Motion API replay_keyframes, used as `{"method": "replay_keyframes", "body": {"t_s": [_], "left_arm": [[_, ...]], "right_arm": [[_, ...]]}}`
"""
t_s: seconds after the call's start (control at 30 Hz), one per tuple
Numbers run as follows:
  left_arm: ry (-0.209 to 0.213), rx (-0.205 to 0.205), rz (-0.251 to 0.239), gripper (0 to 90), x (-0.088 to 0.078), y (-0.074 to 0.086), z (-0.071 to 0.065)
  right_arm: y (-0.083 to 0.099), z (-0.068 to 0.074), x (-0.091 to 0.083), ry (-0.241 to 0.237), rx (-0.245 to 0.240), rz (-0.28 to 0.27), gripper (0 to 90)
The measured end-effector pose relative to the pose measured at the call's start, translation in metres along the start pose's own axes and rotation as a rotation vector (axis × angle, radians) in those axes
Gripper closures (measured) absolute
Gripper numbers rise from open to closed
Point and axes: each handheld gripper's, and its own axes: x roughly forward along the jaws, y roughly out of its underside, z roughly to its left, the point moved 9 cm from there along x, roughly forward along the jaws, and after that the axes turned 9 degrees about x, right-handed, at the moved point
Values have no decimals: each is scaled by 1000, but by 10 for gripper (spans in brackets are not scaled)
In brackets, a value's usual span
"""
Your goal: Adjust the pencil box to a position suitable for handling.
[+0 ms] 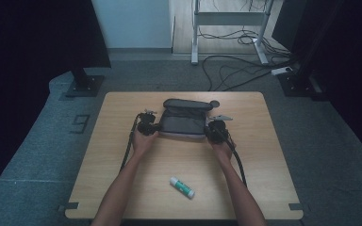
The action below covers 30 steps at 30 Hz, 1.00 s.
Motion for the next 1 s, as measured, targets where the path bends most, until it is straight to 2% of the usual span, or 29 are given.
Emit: {"method": "replay_keyframes", "body": {"t_s": [0.07, 0.13, 0.33, 0.6, 1.0], "left_arm": [[1, 2, -8, 873, -3, -1, 0], [8, 0, -25, 873, -8, -3, 0], [37, -7, -77, 873, -28, -9, -4], [59, 12, -105, 876, -45, -11, -12], [62, 53, -143, 879, -68, -16, -23]], "right_arm": [[-3, 5, -5, 1, -35, -20, 865], [-5, 7, -7, -1, -44, -27, 865], [-11, 11, -21, -37, -10, -65, 867], [-13, 18, -42, -65, -20, -102, 867], [-11, 20, -58, -77, -22, -129, 868]]}}
